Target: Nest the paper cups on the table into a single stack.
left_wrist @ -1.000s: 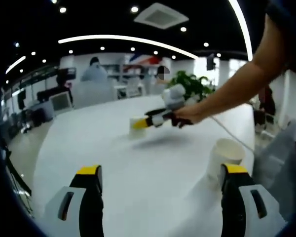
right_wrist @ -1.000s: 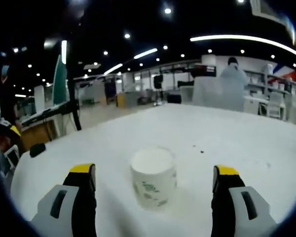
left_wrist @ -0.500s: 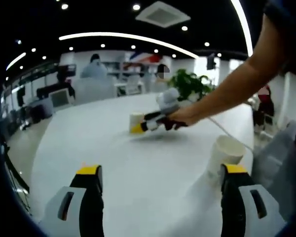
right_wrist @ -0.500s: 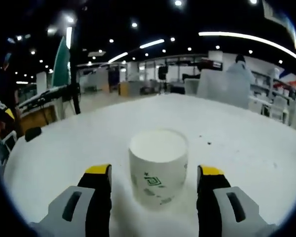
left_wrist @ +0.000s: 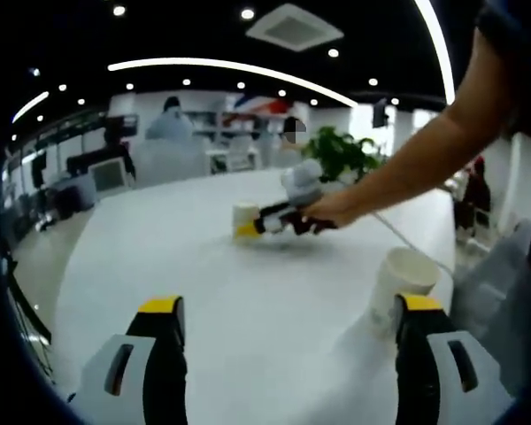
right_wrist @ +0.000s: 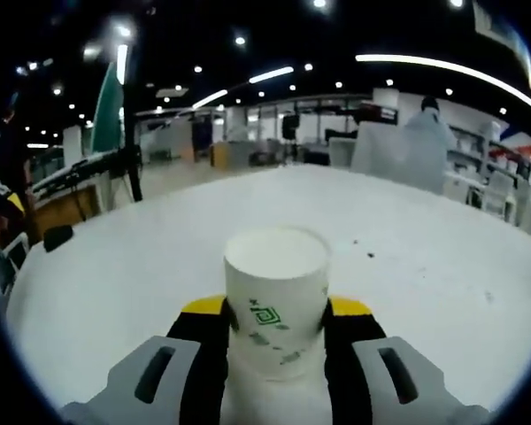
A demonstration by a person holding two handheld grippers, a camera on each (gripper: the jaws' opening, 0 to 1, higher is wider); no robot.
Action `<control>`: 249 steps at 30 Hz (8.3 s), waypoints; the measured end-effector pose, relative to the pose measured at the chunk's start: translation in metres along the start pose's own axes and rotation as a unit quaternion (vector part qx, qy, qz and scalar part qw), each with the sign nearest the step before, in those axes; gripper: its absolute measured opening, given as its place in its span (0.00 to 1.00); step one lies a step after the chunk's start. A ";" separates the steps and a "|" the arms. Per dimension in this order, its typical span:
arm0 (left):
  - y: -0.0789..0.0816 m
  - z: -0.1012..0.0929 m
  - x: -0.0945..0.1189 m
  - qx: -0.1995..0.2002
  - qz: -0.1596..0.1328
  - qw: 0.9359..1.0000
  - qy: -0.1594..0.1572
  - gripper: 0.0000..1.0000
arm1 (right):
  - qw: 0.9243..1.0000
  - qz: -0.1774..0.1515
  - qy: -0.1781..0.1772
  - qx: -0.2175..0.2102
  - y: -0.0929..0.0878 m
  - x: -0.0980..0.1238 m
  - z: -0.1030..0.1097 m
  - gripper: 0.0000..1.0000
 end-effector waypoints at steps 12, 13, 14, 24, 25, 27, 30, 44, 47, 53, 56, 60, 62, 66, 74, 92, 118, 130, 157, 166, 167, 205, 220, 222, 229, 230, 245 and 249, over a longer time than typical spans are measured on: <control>0.005 -0.004 0.002 -0.003 -0.002 1.000 -0.001 0.98 | 1.000 -0.003 0.006 0.002 0.016 0.017 -0.002 0.38; 0.006 -0.005 0.002 -0.003 -0.002 1.000 -0.001 0.98 | 1.000 -0.003 0.010 -0.002 0.018 0.019 -0.002 0.38; 0.006 -0.006 0.002 -0.003 -0.003 1.000 -0.002 0.98 | 1.000 -0.002 0.016 -0.008 0.019 0.020 -0.001 0.37; 0.012 -0.012 0.003 -0.002 -0.006 1.000 -0.006 0.98 | 1.000 0.003 0.018 0.002 0.039 0.042 -0.005 0.36; 0.013 -0.012 0.003 -0.002 -0.006 1.000 -0.007 0.98 | 1.000 0.001 0.018 0.004 0.041 0.044 -0.006 0.36; 0.014 -0.013 0.003 -0.002 -0.007 1.000 -0.006 0.98 | 1.000 -0.002 0.028 -0.001 0.049 0.049 -0.007 0.35; 0.017 -0.014 0.004 0.000 -0.010 1.000 -0.005 0.98 | 0.999 0.000 0.036 0.008 0.058 0.055 -0.007 0.34; 0.026 -0.015 0.007 0.008 -0.015 1.000 -0.005 0.98 | 0.998 0.016 0.066 0.012 0.088 0.073 -0.010 0.35; 0.027 -0.014 0.008 0.008 -0.014 1.000 -0.007 0.98 | 0.997 0.011 0.070 0.010 0.098 0.078 -0.010 0.35; 0.029 -0.011 0.011 0.008 -0.014 1.000 -0.008 0.98 | 0.997 -0.001 0.071 0.011 0.115 0.084 -0.010 0.35; 0.028 -0.008 0.010 0.009 -0.010 1.000 -0.011 0.98 | 0.997 -0.004 0.073 0.014 0.122 0.091 -0.009 0.35; 0.029 -0.008 0.007 0.008 -0.008 1.000 -0.016 0.98 | 0.997 -0.002 0.073 0.017 0.125 0.099 -0.011 0.35; 0.031 -0.008 0.005 0.006 -0.007 1.000 -0.020 0.98 | 0.997 -0.001 0.071 0.015 0.125 0.102 -0.014 0.35; 0.035 -0.010 0.002 0.005 -0.011 1.000 -0.025 0.98 | 0.997 -0.001 0.070 0.013 0.127 0.109 -0.014 0.35; 0.037 -0.014 -0.003 0.004 -0.011 0.999 -0.032 0.98 | 0.997 -0.009 0.079 0.012 0.133 0.120 -0.005 0.36; 0.056 -0.034 -0.010 0.009 -0.032 0.999 -0.023 0.96 | 0.991 -0.019 0.129 0.016 0.132 0.159 0.030 0.36; 0.087 -0.081 -0.030 0.017 -0.064 0.997 -0.045 0.92 | 0.976 -0.046 0.209 0.032 0.134 0.231 0.089 0.36; 0.094 -0.091 -0.024 0.029 -0.066 0.995 -0.068 0.85 | 0.964 -0.049 0.257 0.039 0.133 0.248 0.127 0.37; 0.086 -0.114 -0.010 0.067 -0.042 0.986 -0.146 0.35 | 0.952 -0.094 0.289 0.039 0.127 0.273 0.150 0.36; 0.096 -0.119 -0.002 0.090 -0.068 0.976 -0.188 0.19 | 0.946 -0.104 0.303 0.053 0.123 0.275 0.155 0.37; 0.097 -0.118 -0.001 0.091 -0.071 0.975 -0.189 0.19 | 0.946 -0.104 0.303 0.053 0.123 0.276 0.155 0.37; 0.123 -0.122 0.014 -0.018 0.007 0.970 -0.244 0.01 | 0.947 -0.100 0.304 0.021 0.124 0.292 0.138 0.42; 0.170 -0.145 0.011 -0.142 0.127 0.942 -0.277 0.00 | 0.948 -0.129 0.290 0.025 0.130 0.303 0.139 0.50; 0.182 -0.146 0.010 -0.153 0.128 0.939 -0.279 0.00 | 0.948 -0.142 0.284 0.018 0.132 0.305 0.137 0.45; 0.208 -0.156 0.005 -0.141 0.118 0.934 -0.308 0.00 | 0.947 -0.177 0.269 -0.009 0.134 0.316 0.129 0.43; 0.207 -0.158 0.004 -0.148 0.134 0.930 -0.308 0.00 | 0.948 -0.172 0.267 -0.006 0.132 0.316 0.129 0.43; 0.239 -0.159 -0.007 -0.272 0.330 0.872 -0.239 0.00 | 0.981 -0.113 0.155 0.009 0.088 0.325 0.079 0.73; 0.238 -0.158 -0.012 -0.299 0.388 0.846 -0.210 0.00 | 0.988 -0.084 0.130 0.023 0.069 0.329 0.070 0.84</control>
Point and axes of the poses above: the point that each gripper's makers call its tool centre point, and the gripper's own axes: x roughly backward along the fingers, z roughly to its left, y roughly out of its top, the point moved 7 cm from there along x, roughly backward along the fingers, and after that the axes turned 5 degrees about x, right-handed, at the moved point
